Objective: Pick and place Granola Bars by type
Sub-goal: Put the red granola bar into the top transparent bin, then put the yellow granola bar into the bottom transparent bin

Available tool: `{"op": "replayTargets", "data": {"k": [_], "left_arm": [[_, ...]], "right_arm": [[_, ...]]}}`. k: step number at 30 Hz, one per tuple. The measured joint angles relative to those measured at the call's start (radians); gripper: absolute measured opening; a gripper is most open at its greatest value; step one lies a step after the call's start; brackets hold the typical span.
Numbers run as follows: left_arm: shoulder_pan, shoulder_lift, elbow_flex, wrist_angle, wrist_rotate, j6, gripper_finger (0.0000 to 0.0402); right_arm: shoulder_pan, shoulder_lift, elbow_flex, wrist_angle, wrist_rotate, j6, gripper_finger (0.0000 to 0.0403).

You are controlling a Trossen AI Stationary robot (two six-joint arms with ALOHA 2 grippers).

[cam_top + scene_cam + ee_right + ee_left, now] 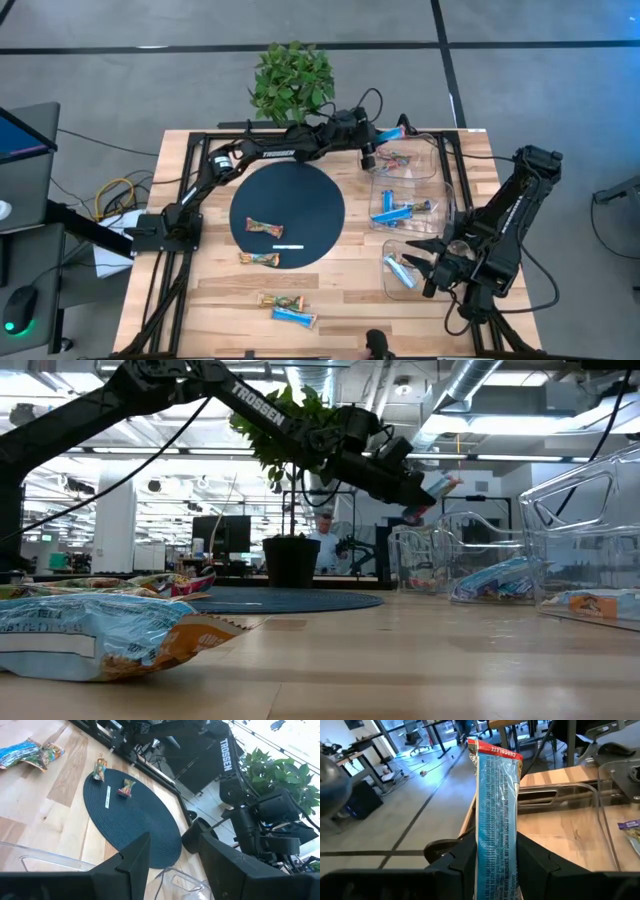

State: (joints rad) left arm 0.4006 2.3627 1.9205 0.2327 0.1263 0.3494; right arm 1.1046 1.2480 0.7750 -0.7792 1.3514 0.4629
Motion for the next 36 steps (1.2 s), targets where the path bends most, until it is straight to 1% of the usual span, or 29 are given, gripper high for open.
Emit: {"op": "replayTargets", "data": {"k": [8, 11, 14, 21, 24, 27, 32, 36], "left_arm": [[-0.002, -0.001, 0.000, 0.000, 0.001, -0.004, 0.0107], [-0.003, -0.001, 0.000, 0.000, 0.001, -0.016, 0.0114], [-0.003, -0.002, 0.000, 0.001, 0.001, -0.035, 0.0135], [-0.001, -0.003, 0.000, 0.001, 0.001, -0.048, 0.0198], [-0.001, -0.003, 0.000, 0.001, 0.002, -0.047, 0.0216], [-0.001, -0.003, 0.000, -0.005, 0.041, -0.038, 0.0225], [-0.005, -0.017, 0.000, -0.013, 0.100, -0.035, 0.0225], [-0.012, -0.046, 0.000, -0.069, 0.136, -0.024, 0.0224]], "right_arm": [[0.000, 0.000, 0.000, -0.001, -0.014, 0.000, 0.0164], [0.000, 0.000, 0.000, -0.001, -0.014, 0.000, 0.0164], [0.000, 0.000, 0.000, -0.001, -0.015, 0.000, 0.0164], [0.000, 0.000, 0.000, -0.001, -0.018, 0.000, 0.0164], [0.000, 0.000, 0.000, -0.001, -0.019, 0.000, 0.0164], [0.000, 0.000, 0.000, -0.002, -0.019, 0.007, 0.0164], [0.000, 0.000, 0.000, -0.002, -0.021, 0.007, 0.0164], [0.000, 0.000, 0.000, -0.002, -0.027, 0.008, 0.0164]]}}
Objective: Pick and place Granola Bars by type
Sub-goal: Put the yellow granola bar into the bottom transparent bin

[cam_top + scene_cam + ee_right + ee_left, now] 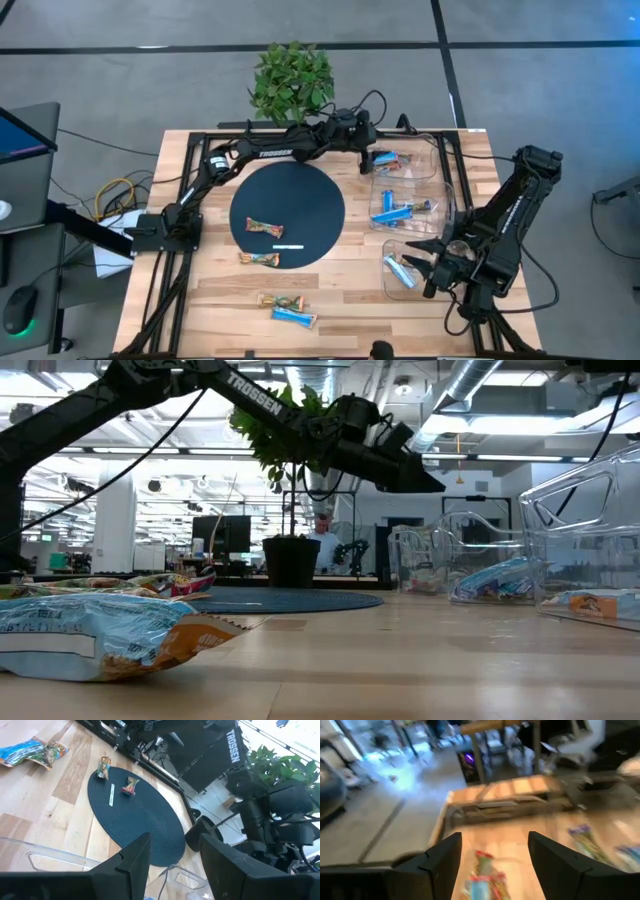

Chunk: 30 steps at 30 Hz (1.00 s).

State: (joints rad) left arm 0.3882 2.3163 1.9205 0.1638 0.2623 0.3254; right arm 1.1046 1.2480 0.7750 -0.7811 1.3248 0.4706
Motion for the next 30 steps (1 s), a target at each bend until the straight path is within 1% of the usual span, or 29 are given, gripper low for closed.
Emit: {"op": "replayTargets", "data": {"k": [5, 8, 11, 16, 21, 26, 28, 30], "left_arm": [[-0.025, -0.063, 0.000, -0.159, 0.031, 0.055, 0.0223], [-0.046, -0.119, 0.000, -0.311, 0.020, 0.104, 0.0223], [-0.067, -0.163, 0.000, -0.494, -0.005, 0.139, 0.0223], [-0.090, -0.224, 0.000, -0.780, -0.003, 0.165, 0.0223], [-0.089, -0.272, 0.000, -1.050, 0.054, 0.170, 0.0223], [-0.092, -0.293, 0.000, -1.328, 0.057, 0.186, 0.0223], [-0.096, -0.291, -0.008, -1.402, 0.080, 0.185, 0.0223], [-0.107, -0.293, -0.032, -1.415, 0.089, 0.180, 0.0223]], "right_arm": [[0.000, 0.000, 0.000, 0.000, -0.009, 0.000, 0.0164], [0.000, 0.000, 0.000, 0.000, -0.018, 0.001, 0.0164], [0.000, 0.000, 0.000, 0.000, -0.018, 0.001, 0.0164], [-0.001, 0.000, 0.000, 0.000, -0.017, 0.001, 0.0164], [-0.001, 0.000, 0.000, 0.000, -0.017, 0.001, 0.0164], [-0.002, 0.000, 0.000, -0.002, -0.016, 0.000, 0.0164], [-0.008, 0.000, 0.000, -0.004, -0.016, 0.000, 0.0164], [-0.020, 0.000, 0.000, -0.011, -0.016, 0.001, 0.0164]]}}
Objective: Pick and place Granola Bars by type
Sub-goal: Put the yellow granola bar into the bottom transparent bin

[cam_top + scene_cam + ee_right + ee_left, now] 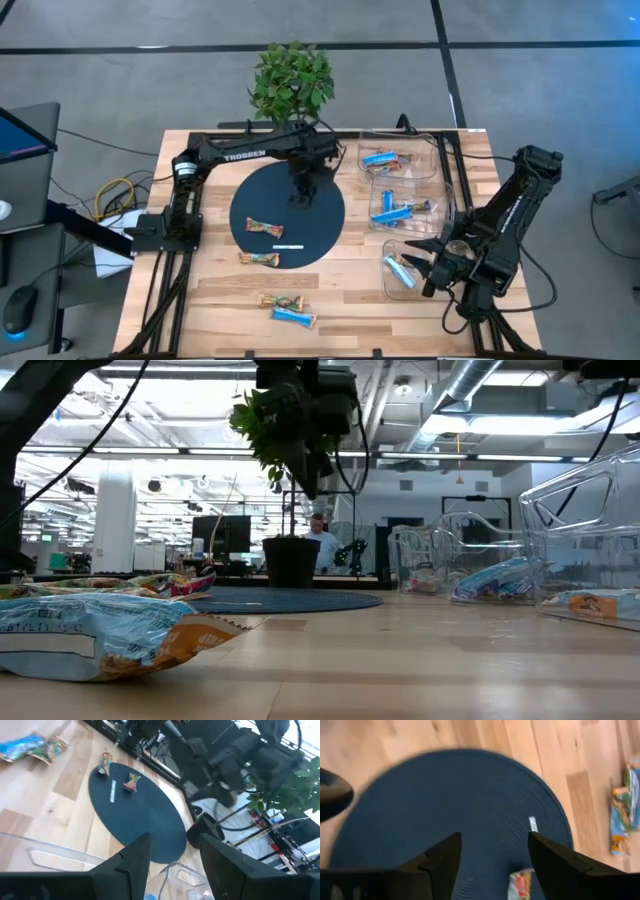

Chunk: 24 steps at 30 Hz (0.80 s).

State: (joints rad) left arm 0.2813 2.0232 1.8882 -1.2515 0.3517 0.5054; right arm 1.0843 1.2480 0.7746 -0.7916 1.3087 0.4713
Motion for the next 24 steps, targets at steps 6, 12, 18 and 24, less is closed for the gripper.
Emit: {"op": "replayTargets", "data": {"k": [6, 12, 18, 24], "left_arm": [[-0.027, 0.002, -0.038, -0.056, 0.000, -0.023, 0.0223], [-0.046, 0.003, -0.043, -0.126, -0.001, -0.059, 0.0223], [-0.059, -0.008, -0.051, -0.186, -0.001, -0.108, 0.0223], [-0.090, -0.148, -0.183, -0.096, -0.043, -0.154, 0.0223]], "right_arm": [[-0.054, 0.000, 0.000, -0.012, -0.001, 0.000, 0.0164], [-0.091, 0.000, 0.000, -0.013, -0.018, 0.007, 0.0164], [-0.079, 0.000, -0.014, -0.018, -0.027, 0.007, 0.0164], [-0.076, 0.000, -0.014, -0.016, -0.027, 0.007, 0.0164]]}}
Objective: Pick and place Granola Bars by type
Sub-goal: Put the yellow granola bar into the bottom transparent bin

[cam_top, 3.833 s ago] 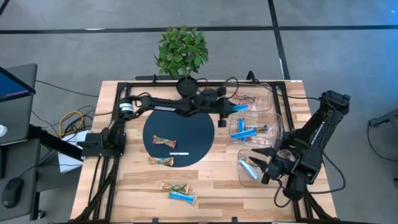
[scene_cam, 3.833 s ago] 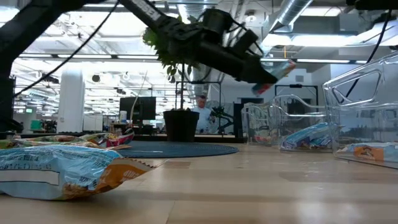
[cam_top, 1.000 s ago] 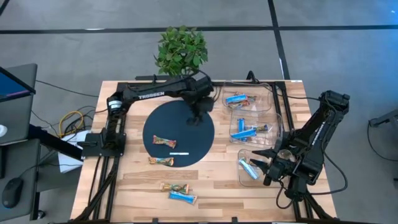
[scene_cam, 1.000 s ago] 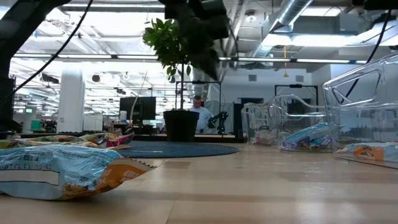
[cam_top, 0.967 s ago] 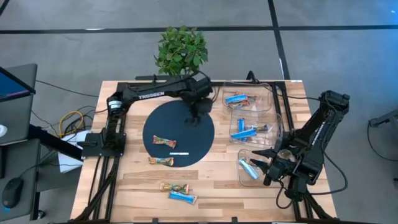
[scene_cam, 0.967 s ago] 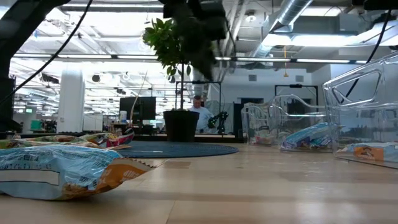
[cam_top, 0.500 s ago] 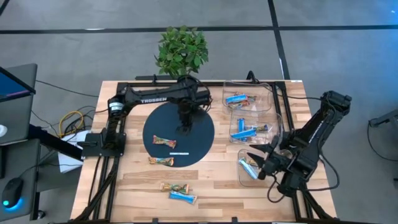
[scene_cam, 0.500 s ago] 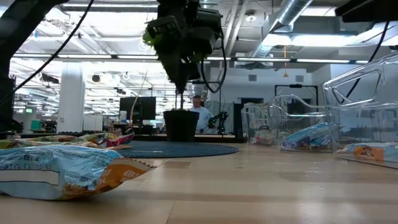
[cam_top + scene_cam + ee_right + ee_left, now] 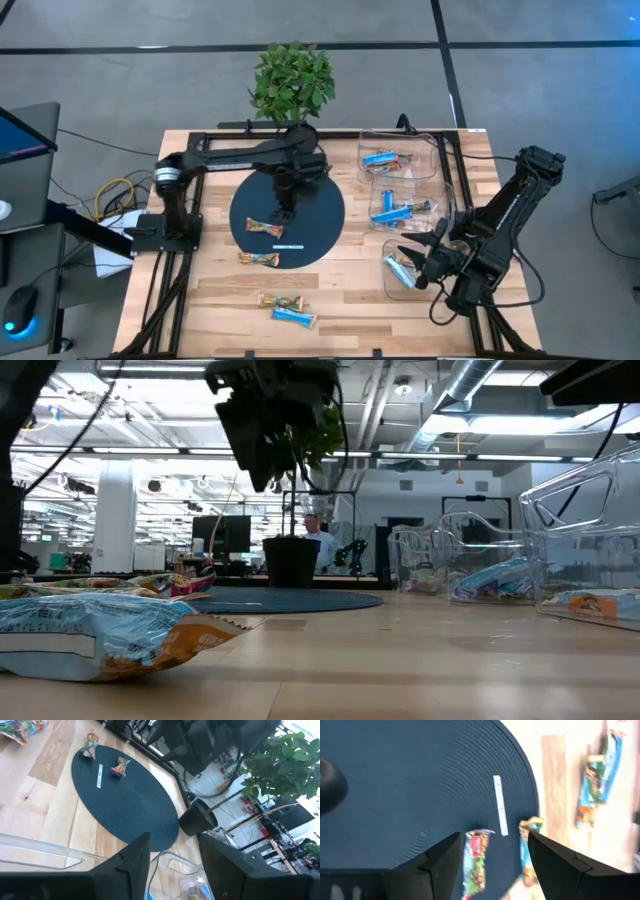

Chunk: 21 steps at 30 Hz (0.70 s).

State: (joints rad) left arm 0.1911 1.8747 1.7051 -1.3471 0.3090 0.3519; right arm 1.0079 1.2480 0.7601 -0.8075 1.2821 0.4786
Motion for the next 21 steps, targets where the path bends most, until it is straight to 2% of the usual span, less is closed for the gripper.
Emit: {"op": "replayTargets", "data": {"k": [5, 8, 13, 17, 21], "left_arm": [[-0.042, -0.210, -0.230, 0.212, -0.084, -0.057, 0.0223], [-0.077, -0.346, -0.397, 0.357, -0.171, -0.107, 0.0223], [-0.143, -0.557, -0.675, 0.618, -0.250, -0.159, 0.0223], [-0.203, -0.692, -0.864, 0.826, -0.289, -0.205, 0.0223], [-0.264, -0.774, -1.013, 1.016, -0.341, -0.241, 0.0223]], "right_arm": [[-0.012, 0.000, 0.000, 0.001, 0.002, 0.000, 0.0164], [-0.027, 0.000, 0.000, 0.015, 0.005, 0.000, 0.0164], [-0.071, 0.000, 0.000, 0.126, 0.014, -0.085, 0.0164], [-0.120, 0.000, 0.000, 0.262, -0.043, -0.231, 0.0164], [-0.179, 0.000, 0.000, 0.413, -0.162, -0.387, 0.0164]]}}
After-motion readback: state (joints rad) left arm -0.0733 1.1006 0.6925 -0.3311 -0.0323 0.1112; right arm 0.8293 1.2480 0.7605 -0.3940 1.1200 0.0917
